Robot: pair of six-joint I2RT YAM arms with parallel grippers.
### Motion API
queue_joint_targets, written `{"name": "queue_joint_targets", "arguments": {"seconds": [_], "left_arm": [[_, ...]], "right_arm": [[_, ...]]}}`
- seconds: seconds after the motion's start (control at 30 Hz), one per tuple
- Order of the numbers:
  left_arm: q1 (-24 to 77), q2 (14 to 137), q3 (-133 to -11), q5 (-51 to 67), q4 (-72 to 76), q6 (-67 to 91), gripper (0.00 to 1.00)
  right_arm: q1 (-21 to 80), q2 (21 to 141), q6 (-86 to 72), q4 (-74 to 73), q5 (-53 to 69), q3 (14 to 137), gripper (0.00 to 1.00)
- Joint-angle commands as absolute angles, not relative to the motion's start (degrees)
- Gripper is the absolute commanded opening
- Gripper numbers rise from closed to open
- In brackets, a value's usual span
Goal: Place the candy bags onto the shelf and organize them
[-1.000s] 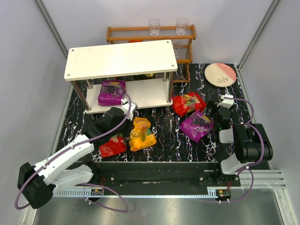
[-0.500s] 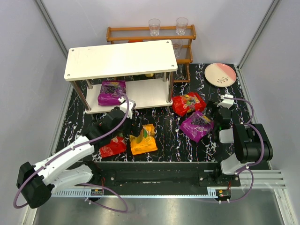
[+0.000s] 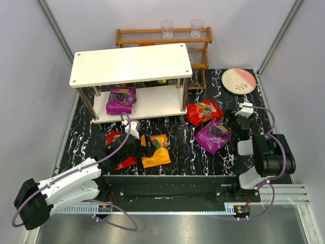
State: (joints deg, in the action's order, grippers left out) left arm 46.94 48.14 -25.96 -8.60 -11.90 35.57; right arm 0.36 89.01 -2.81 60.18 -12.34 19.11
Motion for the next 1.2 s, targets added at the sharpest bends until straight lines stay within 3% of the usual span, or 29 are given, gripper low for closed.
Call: {"name": "queue_joint_targets", "arguments": {"seconds": [0.0,0.47,0.5,0.53,0.6,0.63,0.73,1.17], "left_arm": [[48.4,50.4,-24.3,-7.1,-4.5,41.0,0.99],[50.0,61.8,-21.1,-6.3,6.8,42.2,0.98],[50.1,62.9,-21.0,-5.9,7.6,42.0,0.90],[50.0,63.5,-21.0,-5.1,8.9,42.0,0.73],[50.0,64.5,-21.3,-4.7,9.2,41.7,0.55],[50.0,64.7,-21.8,-4.2,9.1,41.2,0.28],[50.0,63.5,-23.2,-4.3,7.1,39.9,0.03],[50.1,53.8,-34.4,-4.5,-9.7,24.9,0.00]], "right_arm": [[0.3,89.1,-2.0,62.7,-11.8,20.5,1.00],[0.3,89.0,-2.0,62.7,-11.8,20.5,1.00],[0.4,89.0,-2.0,62.7,-11.8,20.5,1.00],[0.3,89.1,-2.0,62.7,-11.8,20.5,1.00],[0.4,89.1,-2.0,62.6,-11.8,20.5,1.00],[0.3,89.0,-2.0,62.7,-11.8,20.5,1.00],[0.3,89.1,-2.1,62.7,-11.8,20.5,1.00],[0.4,89.0,-2.0,62.7,-11.8,20.5,1.00]]}}
